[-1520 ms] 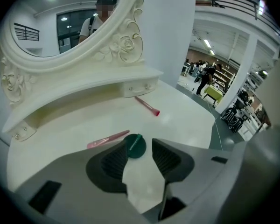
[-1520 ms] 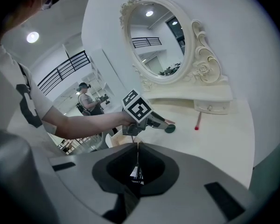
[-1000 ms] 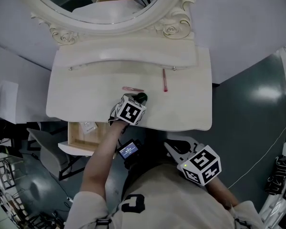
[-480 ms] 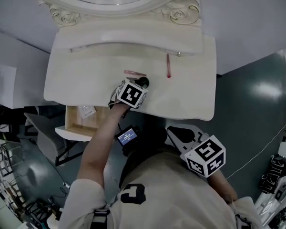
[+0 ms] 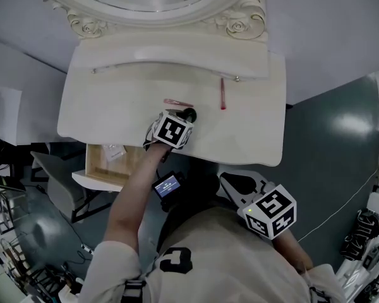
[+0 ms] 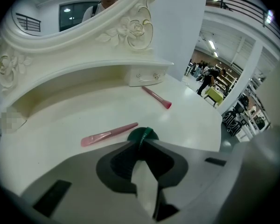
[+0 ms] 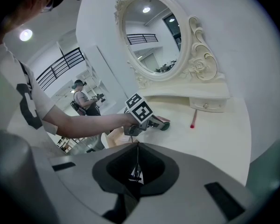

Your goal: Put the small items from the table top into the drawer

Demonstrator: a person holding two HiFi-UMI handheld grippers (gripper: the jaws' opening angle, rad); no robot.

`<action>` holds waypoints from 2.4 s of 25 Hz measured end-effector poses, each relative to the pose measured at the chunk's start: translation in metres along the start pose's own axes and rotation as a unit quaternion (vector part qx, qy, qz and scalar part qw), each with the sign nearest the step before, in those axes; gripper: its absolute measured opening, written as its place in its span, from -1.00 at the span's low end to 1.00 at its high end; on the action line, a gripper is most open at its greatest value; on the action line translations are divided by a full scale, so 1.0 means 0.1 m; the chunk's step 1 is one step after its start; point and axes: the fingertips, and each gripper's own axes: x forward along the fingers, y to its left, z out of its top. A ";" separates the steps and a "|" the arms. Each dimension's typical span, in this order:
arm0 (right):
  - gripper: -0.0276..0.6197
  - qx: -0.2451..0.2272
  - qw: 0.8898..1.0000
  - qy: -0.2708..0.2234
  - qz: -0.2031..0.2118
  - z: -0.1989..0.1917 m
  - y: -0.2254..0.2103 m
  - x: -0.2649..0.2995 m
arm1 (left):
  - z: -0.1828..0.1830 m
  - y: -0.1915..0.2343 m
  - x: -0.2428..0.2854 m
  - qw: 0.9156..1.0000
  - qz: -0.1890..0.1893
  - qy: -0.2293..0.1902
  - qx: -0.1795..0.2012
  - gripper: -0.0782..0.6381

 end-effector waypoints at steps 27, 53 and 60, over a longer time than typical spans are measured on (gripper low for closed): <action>-0.83 -0.005 1.000 -0.014 0.006 -0.01 0.05 -0.09 | -0.06 0.04 -0.33 0.999 0.037 -0.033 -0.022 -0.62; -0.83 -0.036 0.999 -0.025 0.005 -0.03 0.32 -0.14 | -0.28 -0.03 -0.68 0.998 0.045 -0.047 -0.021 -0.62; -0.83 -0.053 0.998 -0.024 0.010 -0.04 0.42 -0.19 | -0.36 -0.06 -0.85 0.997 0.055 -0.056 -0.026 -0.62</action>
